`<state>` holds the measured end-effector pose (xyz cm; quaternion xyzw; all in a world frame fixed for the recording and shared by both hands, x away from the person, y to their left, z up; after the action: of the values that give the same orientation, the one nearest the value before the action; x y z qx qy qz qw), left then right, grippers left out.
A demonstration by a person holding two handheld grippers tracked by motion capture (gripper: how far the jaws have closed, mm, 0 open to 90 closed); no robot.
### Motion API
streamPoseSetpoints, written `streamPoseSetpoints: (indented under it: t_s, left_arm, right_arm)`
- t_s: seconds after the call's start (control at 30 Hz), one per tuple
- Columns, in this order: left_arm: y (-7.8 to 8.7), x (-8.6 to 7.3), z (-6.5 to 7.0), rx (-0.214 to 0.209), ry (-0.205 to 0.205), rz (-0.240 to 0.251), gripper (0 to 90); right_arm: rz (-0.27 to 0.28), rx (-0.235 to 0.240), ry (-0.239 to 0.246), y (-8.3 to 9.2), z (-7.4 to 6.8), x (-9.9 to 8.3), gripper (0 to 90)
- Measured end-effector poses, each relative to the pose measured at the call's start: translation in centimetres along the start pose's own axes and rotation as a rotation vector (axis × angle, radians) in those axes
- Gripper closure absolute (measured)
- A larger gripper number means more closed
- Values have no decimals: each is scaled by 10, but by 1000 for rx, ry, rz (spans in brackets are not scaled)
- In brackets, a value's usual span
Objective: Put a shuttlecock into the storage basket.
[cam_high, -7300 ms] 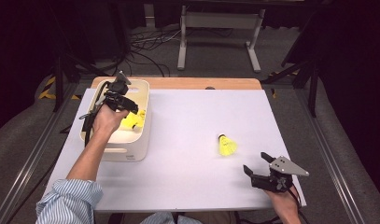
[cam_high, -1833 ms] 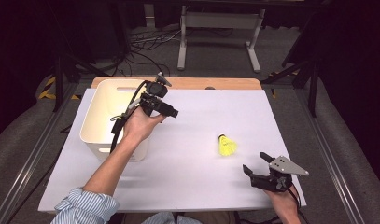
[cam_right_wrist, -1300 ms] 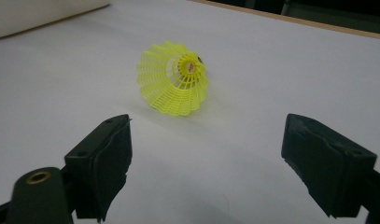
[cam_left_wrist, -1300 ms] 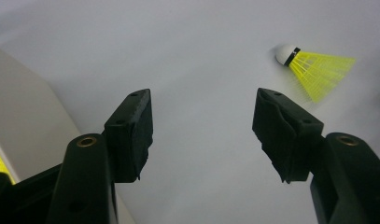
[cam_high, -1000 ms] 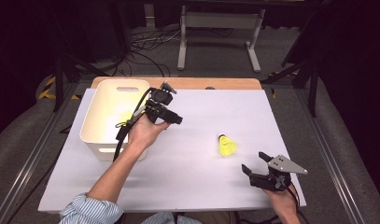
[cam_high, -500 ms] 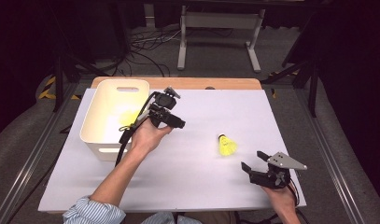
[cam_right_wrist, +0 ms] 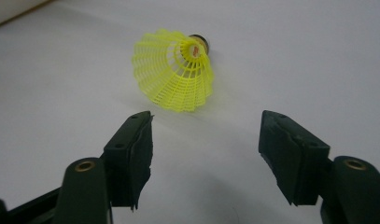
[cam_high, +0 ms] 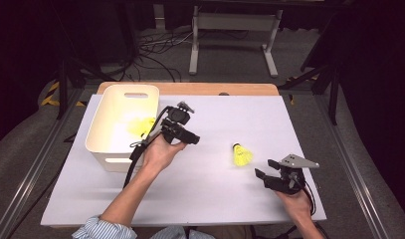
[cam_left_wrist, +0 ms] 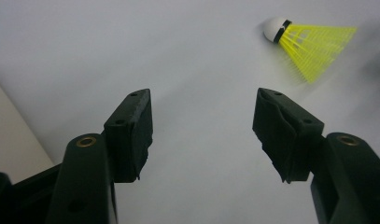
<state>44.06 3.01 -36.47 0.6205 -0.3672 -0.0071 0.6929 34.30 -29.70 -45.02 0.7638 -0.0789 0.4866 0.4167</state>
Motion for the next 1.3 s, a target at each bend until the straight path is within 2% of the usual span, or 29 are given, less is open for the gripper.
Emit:
streamPoseSetpoints:
  t_s: [0.3,0.63,1.0,1.3]
  left_arm:
    - [-9,-9,5,-4,9,-11,381]
    - [-20,-17,10,18,-13,-23,381]
    - [-31,-25,13,23,-11,-37,382]
    - [-39,-28,13,17,-9,-39,382]
  right_arm:
    - [-85,-2,-21,-12,9,16,490]
    - [-190,-2,-40,-33,17,28,633]
    - [-237,-10,-78,-48,23,33,745]
    - [-217,19,-90,-54,23,37,848]
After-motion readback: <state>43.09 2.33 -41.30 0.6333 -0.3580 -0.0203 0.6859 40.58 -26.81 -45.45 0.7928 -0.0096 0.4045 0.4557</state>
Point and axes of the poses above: each handheld gripper's, and its own axes: y roughly backward along the jaws, x roughly out of its top, z roughly to its right, the point moved 2 cm from there along -y, roughly forward along the jaws, and after that the axes turned 14 degrees about x, right-handed, at the moved point
